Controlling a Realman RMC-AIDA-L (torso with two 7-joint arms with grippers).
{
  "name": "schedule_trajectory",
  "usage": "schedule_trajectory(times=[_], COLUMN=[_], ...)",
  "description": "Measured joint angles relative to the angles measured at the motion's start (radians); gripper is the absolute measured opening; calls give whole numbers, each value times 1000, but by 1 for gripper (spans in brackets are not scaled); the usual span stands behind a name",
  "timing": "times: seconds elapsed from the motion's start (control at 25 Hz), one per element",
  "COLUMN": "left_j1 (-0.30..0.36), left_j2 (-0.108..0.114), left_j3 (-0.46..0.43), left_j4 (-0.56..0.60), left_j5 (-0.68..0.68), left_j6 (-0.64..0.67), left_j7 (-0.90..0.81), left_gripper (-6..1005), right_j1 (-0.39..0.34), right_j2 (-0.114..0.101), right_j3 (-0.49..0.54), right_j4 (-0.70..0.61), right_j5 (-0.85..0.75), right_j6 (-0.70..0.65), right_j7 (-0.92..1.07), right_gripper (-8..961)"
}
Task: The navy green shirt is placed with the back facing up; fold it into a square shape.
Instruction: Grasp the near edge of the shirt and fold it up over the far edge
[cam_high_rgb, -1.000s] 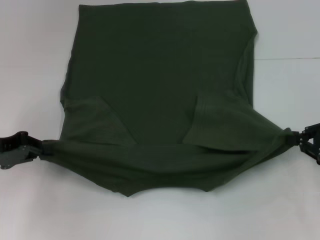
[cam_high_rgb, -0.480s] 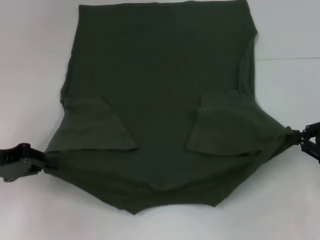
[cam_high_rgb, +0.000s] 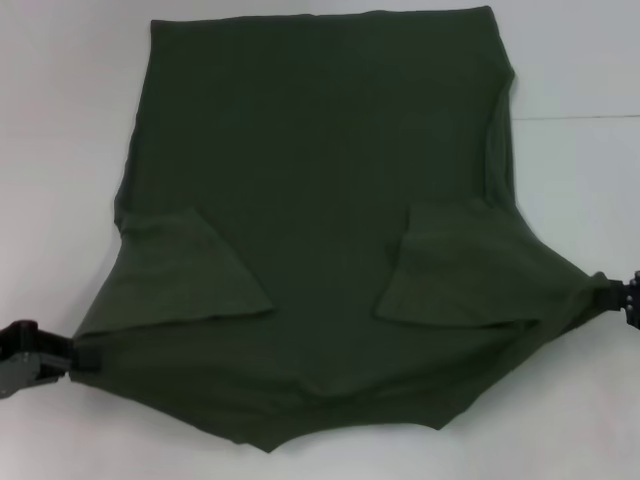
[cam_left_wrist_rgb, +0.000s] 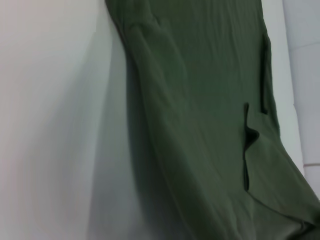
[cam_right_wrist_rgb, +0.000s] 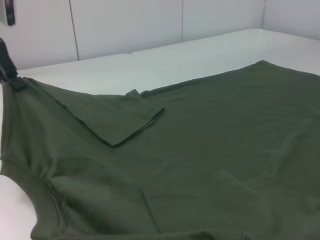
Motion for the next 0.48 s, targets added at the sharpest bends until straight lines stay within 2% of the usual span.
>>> schedule_trajectory(times=[0.48], left_j1=[56], left_j2=[-6], left_j3=[-57], left_j4=[43], left_j5=[-4], left_j6=[141], left_j7=[24], left_gripper=[41], right_j1=[-55], right_j2=[-11], right_j3=[42], right_j4=[6], right_j5=[1], right_j6=[-33], right_j7=[-8], right_gripper=[35])
